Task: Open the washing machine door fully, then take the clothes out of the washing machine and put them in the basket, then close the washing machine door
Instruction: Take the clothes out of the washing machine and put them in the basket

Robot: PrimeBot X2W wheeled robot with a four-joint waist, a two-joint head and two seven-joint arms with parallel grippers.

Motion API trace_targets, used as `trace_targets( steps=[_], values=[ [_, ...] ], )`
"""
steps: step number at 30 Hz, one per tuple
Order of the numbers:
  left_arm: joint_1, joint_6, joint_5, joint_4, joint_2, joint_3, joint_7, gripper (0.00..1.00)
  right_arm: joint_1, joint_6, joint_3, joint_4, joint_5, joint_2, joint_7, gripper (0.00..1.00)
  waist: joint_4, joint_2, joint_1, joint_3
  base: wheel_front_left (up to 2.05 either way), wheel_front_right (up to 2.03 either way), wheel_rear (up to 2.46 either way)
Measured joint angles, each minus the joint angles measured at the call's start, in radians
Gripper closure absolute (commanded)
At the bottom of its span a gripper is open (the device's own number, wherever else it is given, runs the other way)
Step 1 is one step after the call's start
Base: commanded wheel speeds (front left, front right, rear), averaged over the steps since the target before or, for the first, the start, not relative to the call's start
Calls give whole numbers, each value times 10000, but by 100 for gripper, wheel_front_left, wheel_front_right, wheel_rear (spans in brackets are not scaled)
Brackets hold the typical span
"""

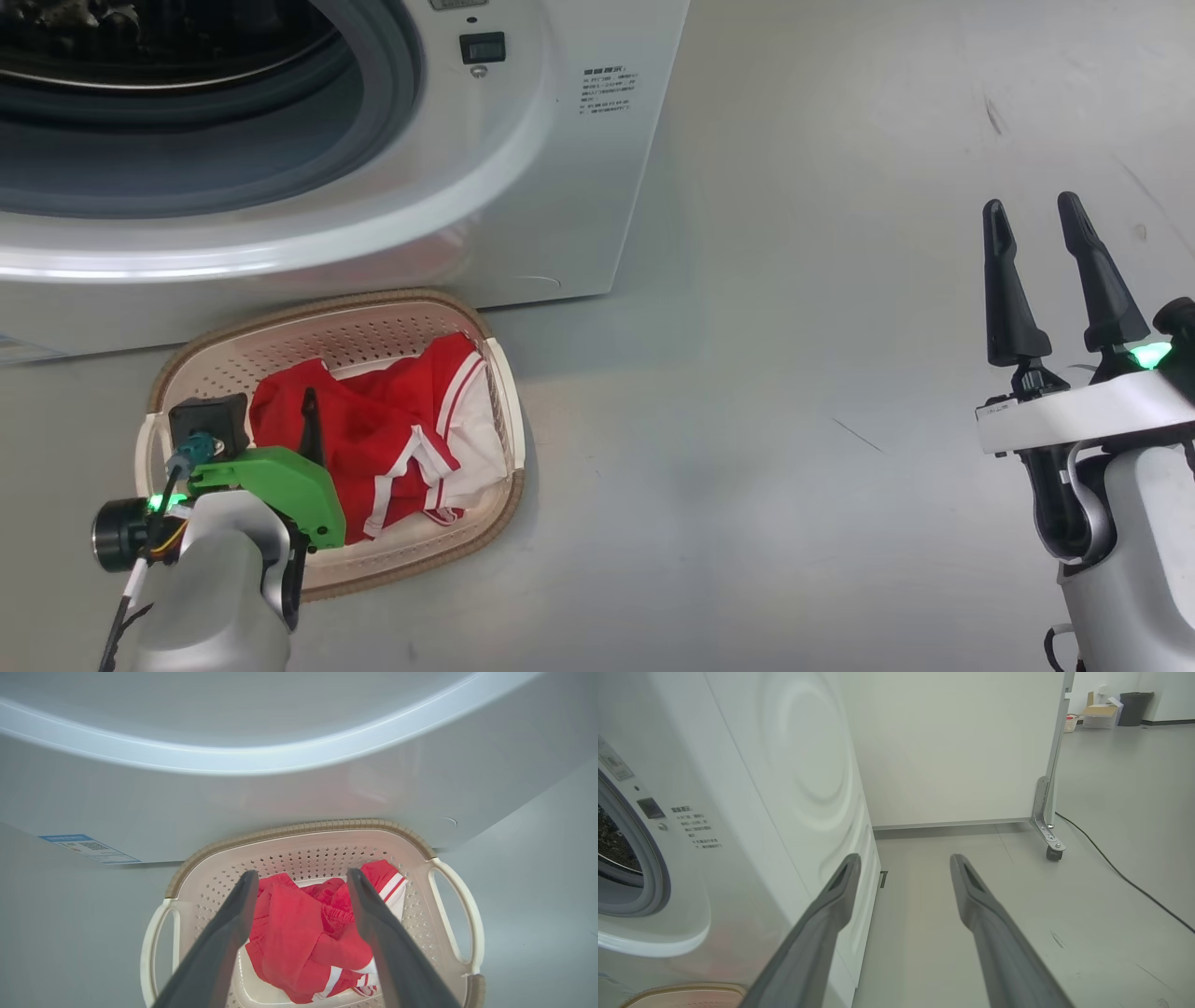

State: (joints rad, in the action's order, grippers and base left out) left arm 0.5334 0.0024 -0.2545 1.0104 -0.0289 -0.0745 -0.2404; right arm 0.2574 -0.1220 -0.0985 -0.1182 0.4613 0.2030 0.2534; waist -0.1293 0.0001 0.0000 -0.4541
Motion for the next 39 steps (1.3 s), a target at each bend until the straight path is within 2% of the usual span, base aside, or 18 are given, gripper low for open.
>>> trace_targets(
  steps=[10, 16, 39],
  values=[
    [-5, -428, 0, -1122, 29, -199, -88, 0, -386, 0, -2, -293, -86, -159, -2, 0, 407, 0, 0, 1119, 0, 0, 0],
    [-142, -608, -213, -2859, 54, 88, -88, 0, -724, 0, 19, -426, -171, -255, -2, 0, 771, 0, 0, 1959, 0, 0, 0],
    [-3263, -694, -581, -6171, 38, 48, -107, 0, -1900, 0, 38, -600, -458, -690, -2, 0, 1585, 0, 0, 4238, 0, 0, 0]
  ],
)
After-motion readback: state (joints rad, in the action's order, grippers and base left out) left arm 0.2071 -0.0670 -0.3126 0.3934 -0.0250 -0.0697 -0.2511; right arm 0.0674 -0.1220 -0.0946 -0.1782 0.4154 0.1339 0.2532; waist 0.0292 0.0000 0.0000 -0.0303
